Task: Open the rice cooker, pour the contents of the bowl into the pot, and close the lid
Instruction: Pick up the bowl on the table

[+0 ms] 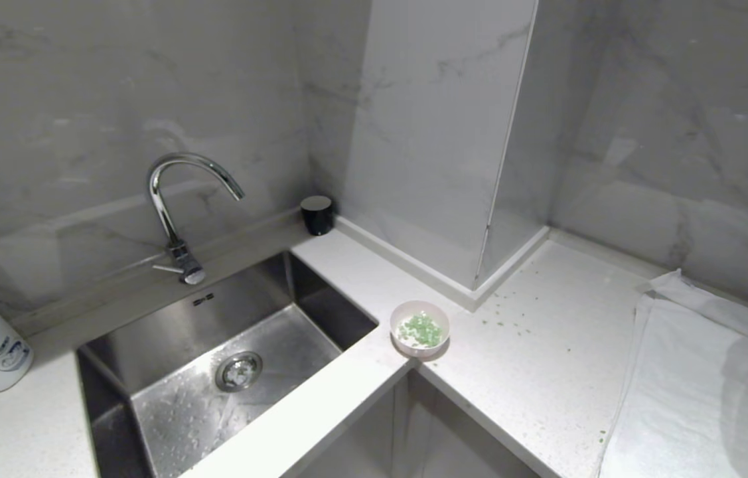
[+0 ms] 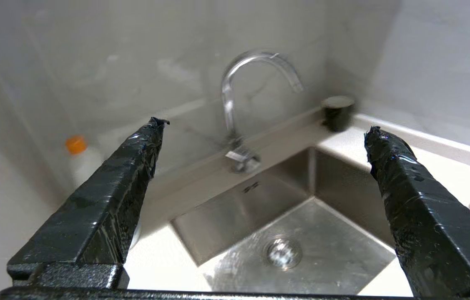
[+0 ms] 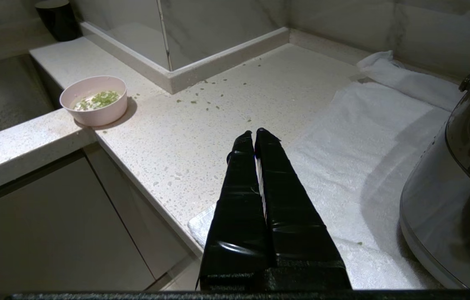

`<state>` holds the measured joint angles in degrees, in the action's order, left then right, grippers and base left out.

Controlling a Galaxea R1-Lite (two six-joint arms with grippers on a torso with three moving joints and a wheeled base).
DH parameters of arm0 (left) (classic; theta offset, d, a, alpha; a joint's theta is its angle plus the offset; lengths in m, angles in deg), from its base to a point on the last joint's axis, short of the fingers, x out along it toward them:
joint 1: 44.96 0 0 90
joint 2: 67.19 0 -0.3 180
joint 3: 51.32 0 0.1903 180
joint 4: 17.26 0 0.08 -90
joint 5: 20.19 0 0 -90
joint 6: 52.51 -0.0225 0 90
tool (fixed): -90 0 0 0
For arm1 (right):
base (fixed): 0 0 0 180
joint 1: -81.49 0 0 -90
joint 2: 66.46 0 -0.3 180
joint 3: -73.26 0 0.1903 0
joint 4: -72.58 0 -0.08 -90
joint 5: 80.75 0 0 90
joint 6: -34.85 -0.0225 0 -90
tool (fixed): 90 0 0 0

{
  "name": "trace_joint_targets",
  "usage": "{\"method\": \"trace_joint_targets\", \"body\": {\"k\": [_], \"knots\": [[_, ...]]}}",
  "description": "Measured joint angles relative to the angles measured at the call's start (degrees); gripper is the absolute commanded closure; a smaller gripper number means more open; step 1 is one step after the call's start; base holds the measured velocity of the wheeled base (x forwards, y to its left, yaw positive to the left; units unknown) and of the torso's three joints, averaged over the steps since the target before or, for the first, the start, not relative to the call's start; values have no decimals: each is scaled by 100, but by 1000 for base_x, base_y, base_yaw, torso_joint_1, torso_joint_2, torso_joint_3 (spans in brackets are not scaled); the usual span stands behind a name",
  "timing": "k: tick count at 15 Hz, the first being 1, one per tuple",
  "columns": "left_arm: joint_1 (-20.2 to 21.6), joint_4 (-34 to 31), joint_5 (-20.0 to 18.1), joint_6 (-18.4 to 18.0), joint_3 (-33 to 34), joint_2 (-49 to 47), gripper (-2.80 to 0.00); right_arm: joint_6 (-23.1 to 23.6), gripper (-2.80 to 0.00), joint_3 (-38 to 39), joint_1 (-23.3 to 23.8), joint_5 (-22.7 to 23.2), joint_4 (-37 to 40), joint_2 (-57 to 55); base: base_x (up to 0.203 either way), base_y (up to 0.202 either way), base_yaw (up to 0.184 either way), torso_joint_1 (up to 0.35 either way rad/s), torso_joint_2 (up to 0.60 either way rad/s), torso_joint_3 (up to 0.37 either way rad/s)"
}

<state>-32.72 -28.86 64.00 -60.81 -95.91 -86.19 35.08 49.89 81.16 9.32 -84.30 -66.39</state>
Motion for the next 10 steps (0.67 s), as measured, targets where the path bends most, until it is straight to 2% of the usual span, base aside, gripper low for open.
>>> {"method": "trace_joint_targets", "body": {"k": [1, 3, 5, 7, 10], "knots": [[133, 5, -338, -51, 43, 133, -280, 2, 0, 0, 0, 0, 2, 0, 0, 0, 0, 0, 0, 0], [217, -17, -706, -38, 122, 276, -280, 2, 0, 0, 0, 0, 1, 0, 0, 0, 0, 0, 0, 0], [69, -57, -1058, 84, 137, 337, -280, -1, 0, 0, 0, 0, 2, 0, 0, 0, 0, 0, 0, 0], [-222, -85, -1104, 245, 91, 365, -280, 2, 0, 0, 0, 0, 0, 0, 0, 0, 0, 0, 0, 0], [-408, -44, -1063, 163, 276, 391, -280, 2, 0, 0, 0, 0, 2, 0, 0, 0, 0, 0, 0, 0]]}}
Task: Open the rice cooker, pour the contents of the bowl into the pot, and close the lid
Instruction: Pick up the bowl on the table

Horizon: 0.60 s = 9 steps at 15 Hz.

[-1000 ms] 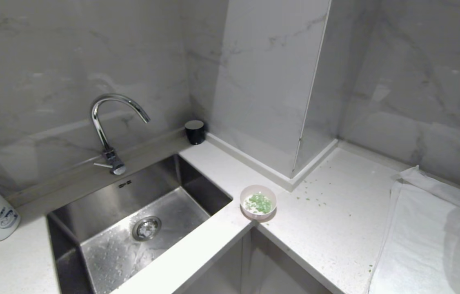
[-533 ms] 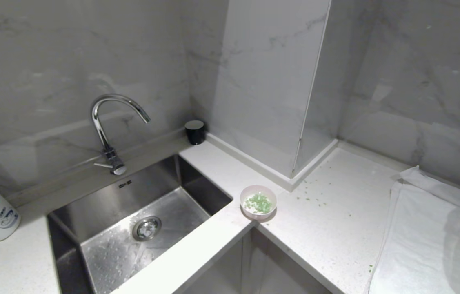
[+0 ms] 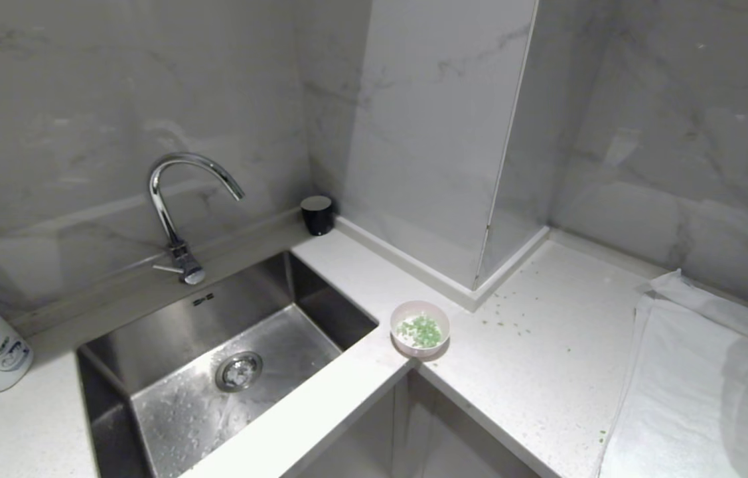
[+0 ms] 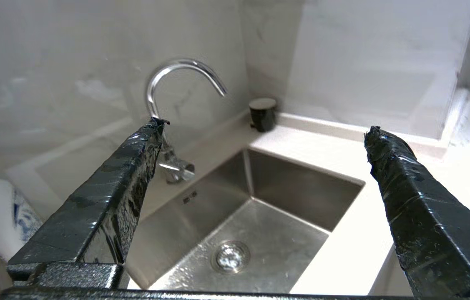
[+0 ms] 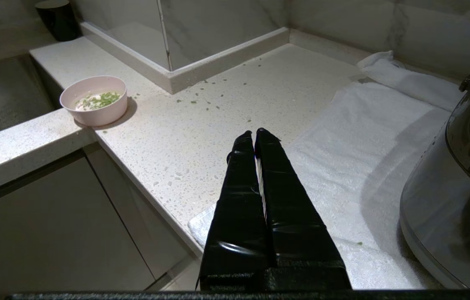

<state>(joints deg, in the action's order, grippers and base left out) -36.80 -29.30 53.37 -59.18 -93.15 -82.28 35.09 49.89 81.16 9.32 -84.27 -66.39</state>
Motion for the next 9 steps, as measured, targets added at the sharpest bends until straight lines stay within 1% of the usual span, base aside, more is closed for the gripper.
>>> {"method": "trace_joint_targets", "body": {"k": [1, 2, 3, 4, 5, 6, 9], "knots": [[-66, -23, -32, -13, 31, 0, -280, 0, 0, 0, 0, -2, 0, 0, 0, 0, 0, 0, 0, 0], [-238, -29, -24, -11, 33, 0, -280, -2, 0, 0, 0, 1, -2, 0, 0, 0, 0, 0, 0, 0], [-515, -58, 31, -12, 29, 0, -280, -2, 0, 0, 0, -1, 0, 0, 0, 0, 0, 0, 0, 0], [-763, -125, 174, -20, 10, 3, -280, 0, 0, 0, 0, 0, 0, 0, 0, 0, 0, 0, 0, 0], [-873, -216, 386, -41, 29, 30, -280, 0, 0, 0, 0, -2, -2, 0, 0, 0, 0, 0, 0, 0], [-909, -265, 503, -60, 136, 109, -280, 0, 0, 0, 0, 2, 0, 0, 0, 0, 0, 0, 0, 0], [-847, -402, 552, -74, 557, 532, -280, 0, 0, 0, 0, -2, -2, 0, 0, 0, 0, 0, 0, 0]]}}
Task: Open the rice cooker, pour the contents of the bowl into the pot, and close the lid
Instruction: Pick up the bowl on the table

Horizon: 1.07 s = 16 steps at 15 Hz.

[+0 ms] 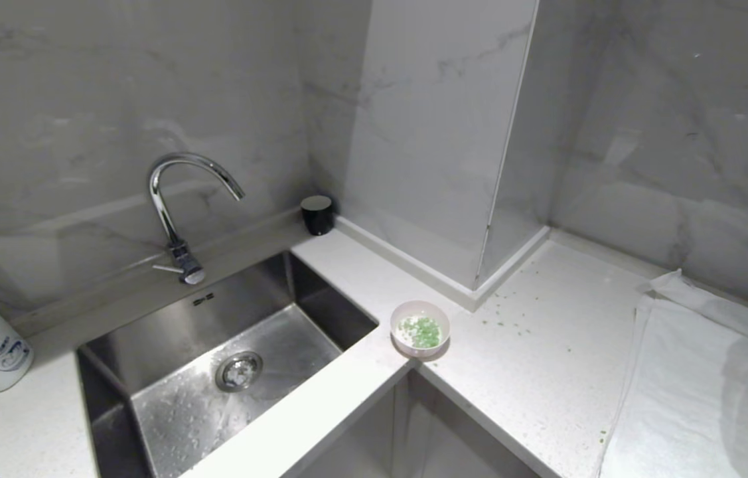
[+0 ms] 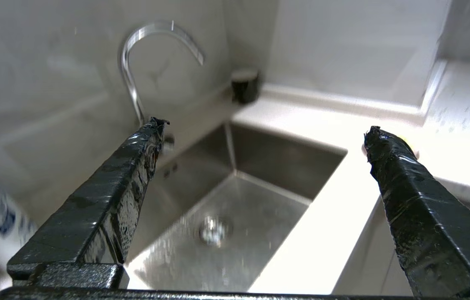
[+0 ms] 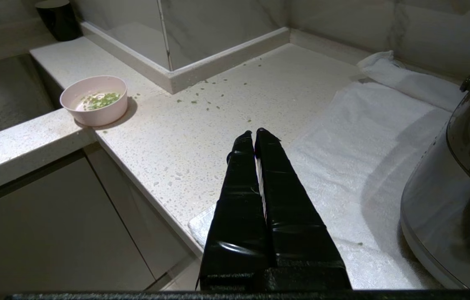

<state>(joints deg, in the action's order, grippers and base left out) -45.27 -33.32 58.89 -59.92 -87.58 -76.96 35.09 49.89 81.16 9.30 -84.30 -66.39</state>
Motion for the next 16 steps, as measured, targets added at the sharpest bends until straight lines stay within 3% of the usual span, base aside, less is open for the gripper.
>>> {"method": "trace_joint_targets", "body": {"k": [3, 4, 6, 7, 10, 11, 16], "knots": [[38, -854, 116, 0, 370, 573, -280, 0, 0, 0, 0, 2, 0, 0, 0, 0, 0, 0, 0, 0], [42, -1190, 358, 6, 558, 715, -280, -1, 0, 0, 0, 2, 0, 0, 0, 0, 0, 0, 0, 0], [47, -1259, 944, 67, 942, 868, -280, -2, 0, 0, 0, 2, 0, 0, 0, 0, 0, 0, 0, 0], [47, -1220, 1032, 190, 1032, 908, -280, -1, 0, 0, 0, 2, 0, 0, 0, 0, 0, 0, 0, 0], [36, -1198, 880, 267, 1107, 970, -280, -1, 0, 0, 0, 2, 2, 0, 0, 0, 0, 0, 0, 0], [31, -1190, 884, 288, 1114, 977, 0, -1, 0, 0, 0, 2, 2, 0, 0, 0, 0, 0, 0, 0], [31, -1194, 901, 256, 1127, 987, 0, 2, 0, 0, 0, 2, 0, 0, 0, 0, 0, 0, 0, 0]]}}
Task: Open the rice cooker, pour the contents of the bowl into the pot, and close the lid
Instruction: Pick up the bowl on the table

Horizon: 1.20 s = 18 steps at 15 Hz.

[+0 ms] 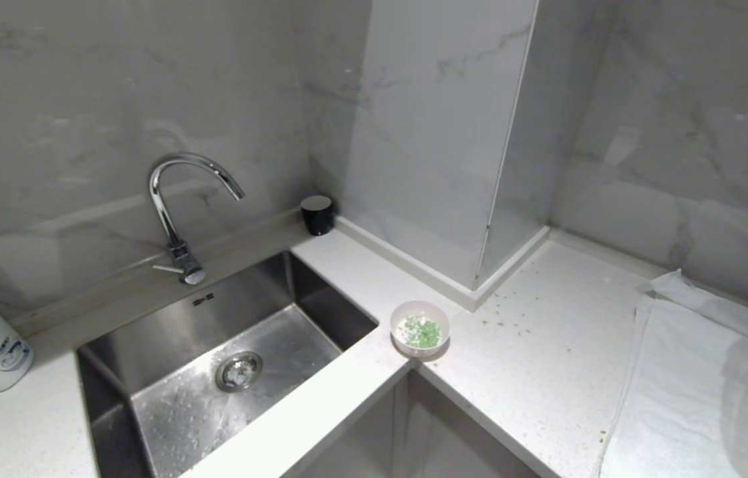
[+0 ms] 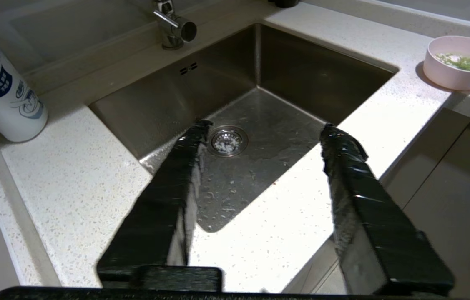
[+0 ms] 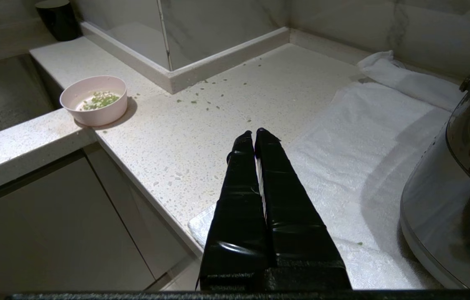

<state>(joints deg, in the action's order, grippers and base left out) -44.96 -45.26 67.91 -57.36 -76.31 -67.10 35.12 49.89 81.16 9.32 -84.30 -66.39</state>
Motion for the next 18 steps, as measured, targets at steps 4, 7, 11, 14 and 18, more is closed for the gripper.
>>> {"method": "trace_joint_targets", "body": {"k": [4, 7, 11, 14, 18], "knots": [[-7, -16, 39, 69, -2, 0, 0, -5, 0, 0, 0, 0, 2, 0, 0, 0, 0, 0, 0, 0], [5, -13, 25, 63, -5, 0, 0, -3, 0, 0, 0, 2, -2, 0, 0, 0, 0, 0, 0, 0], [0, -16, 52, 227, -5, -2, 0, -2, 0, 0, 0, 0, 0, 0, 0, 0, 0, 0, 0, 0], [-7, -18, 113, 386, -5, 0, 0, -5, 0, 0, 0, 0, 0, 0, 0, 0, 0, 0, 0, 0], [-5, -21, 116, 389, -9, -2, 0, -4, 0, 0, 0, 0, 0, 0, 0, 0, 0, 0, 0, 0]]}}
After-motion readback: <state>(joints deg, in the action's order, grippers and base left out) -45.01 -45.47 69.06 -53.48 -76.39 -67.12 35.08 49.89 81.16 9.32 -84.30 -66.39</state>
